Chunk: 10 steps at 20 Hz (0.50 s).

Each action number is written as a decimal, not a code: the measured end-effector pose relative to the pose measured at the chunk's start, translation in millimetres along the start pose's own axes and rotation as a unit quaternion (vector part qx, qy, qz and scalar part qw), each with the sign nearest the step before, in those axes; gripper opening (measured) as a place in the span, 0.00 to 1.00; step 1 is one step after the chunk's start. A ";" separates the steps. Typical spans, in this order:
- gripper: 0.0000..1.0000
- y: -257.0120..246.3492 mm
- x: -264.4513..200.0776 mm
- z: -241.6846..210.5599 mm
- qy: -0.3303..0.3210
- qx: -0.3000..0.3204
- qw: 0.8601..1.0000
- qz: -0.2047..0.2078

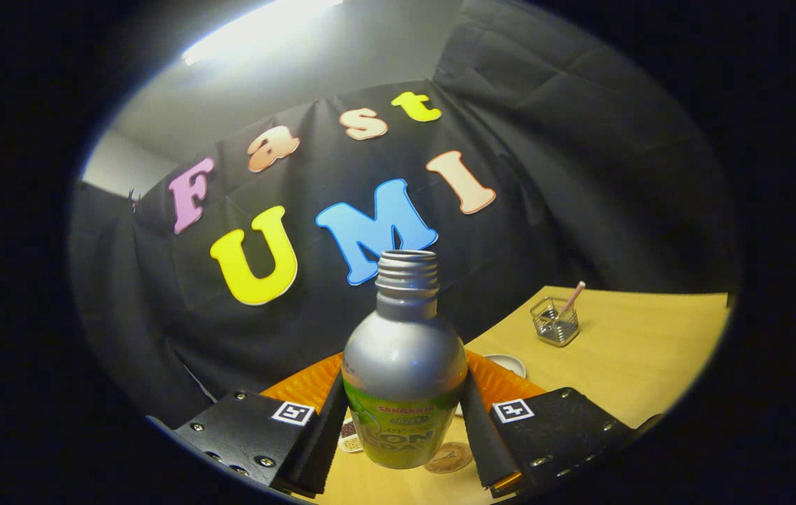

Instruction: Take the bottle from table, then pour the juice into the cup, finally place the bottle on the coaster

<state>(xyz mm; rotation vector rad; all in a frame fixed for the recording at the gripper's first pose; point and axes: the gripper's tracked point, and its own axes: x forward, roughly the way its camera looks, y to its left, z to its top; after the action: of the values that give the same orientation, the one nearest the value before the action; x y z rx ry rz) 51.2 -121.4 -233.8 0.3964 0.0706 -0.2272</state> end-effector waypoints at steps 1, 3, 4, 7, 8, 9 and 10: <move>0.78 7.6 5.0 -1.7 0.010 -0.042 0.999 0.002; 0.78 21.3 8.5 -5.9 0.017 -0.115 0.993 0.005; 0.78 29.3 6.8 -8.0 0.014 -0.136 0.991 0.011; 0.78 50.5 7.2 -1.1 -0.008 -0.157 0.987 0.028; 0.78 49.5 9.0 -2.0 -0.013 -0.174 0.984 0.022; 0.78 47.0 11.8 -1.9 -0.017 -0.191 0.981 0.015; 0.78 45.9 14.1 -5.0 -0.018 -0.201 0.979 0.009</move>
<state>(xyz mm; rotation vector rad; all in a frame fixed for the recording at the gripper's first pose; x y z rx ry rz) 75.5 -81.2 -222.8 -0.0098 0.0757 -0.1955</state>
